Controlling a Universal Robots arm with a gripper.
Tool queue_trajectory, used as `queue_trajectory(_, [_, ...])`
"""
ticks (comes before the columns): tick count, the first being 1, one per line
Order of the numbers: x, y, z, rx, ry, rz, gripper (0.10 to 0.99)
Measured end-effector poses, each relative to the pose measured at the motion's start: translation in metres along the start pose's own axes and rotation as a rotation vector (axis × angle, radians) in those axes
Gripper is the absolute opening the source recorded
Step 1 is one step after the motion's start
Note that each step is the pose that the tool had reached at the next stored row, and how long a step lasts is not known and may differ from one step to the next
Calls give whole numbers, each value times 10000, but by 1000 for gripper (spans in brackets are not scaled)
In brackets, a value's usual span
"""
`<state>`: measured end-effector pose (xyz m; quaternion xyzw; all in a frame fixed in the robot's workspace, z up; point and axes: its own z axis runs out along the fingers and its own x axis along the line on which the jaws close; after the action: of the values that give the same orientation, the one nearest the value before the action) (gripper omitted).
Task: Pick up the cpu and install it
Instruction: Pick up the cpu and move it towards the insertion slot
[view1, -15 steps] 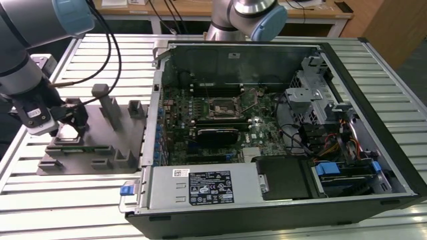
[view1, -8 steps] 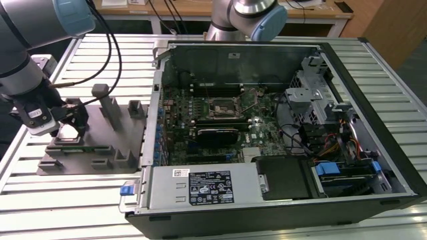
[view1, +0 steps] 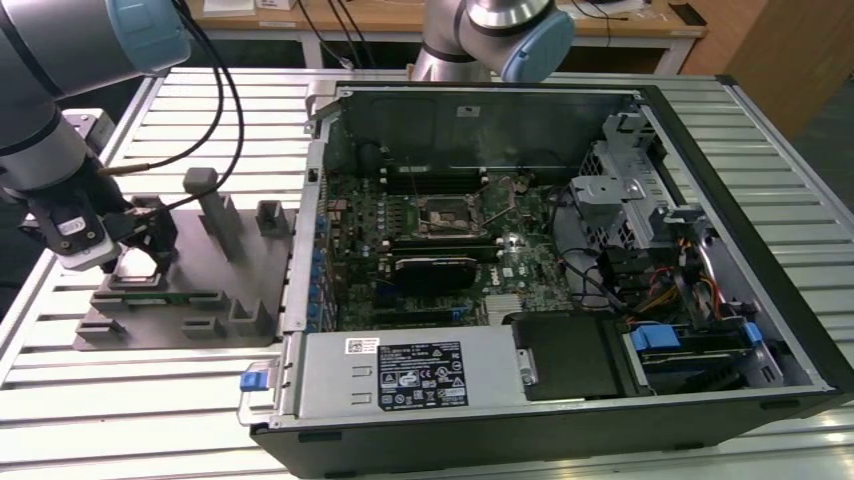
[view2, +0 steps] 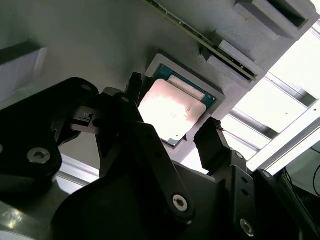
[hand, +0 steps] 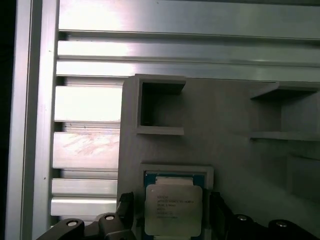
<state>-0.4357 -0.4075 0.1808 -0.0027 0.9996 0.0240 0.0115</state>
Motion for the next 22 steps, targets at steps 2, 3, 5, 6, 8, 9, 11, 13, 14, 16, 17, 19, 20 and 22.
queue_trajectory(2, [0,0,0,0,1,-7,706])
queue_trajectory(3, [0,0,0,0,1,-8,706])
queue_trajectory(5, [0,0,0,0,0,-9,706])
queue_trajectory(6, [0,0,0,-1,0,-9,706])
queue_trajectory(8, [0,0,0,0,1,-10,690])
queue_trajectory(9, [0,0,0,-1,0,-11,690])
queue_trajectory(11, [0,0,0,-1,0,-12,624])
queue_trajectory(13, [-1,1,-18,-3,-3,-13,624])
queue_trajectory(14, [-1,1,-20,-2,-1,-12,624])
queue_trajectory(16, [-1,1,-23,-1,0,-12,624])
queue_trajectory(17, [-1,1,-23,-1,-1,-13,624])
queue_trajectory(19, [-1,1,-26,0,2,-12,608])
queue_trajectory(20, [-1,1,-27,0,1,-12,545])
queue_trajectory(22, [-1,1,-28,-1,0,-12,541])
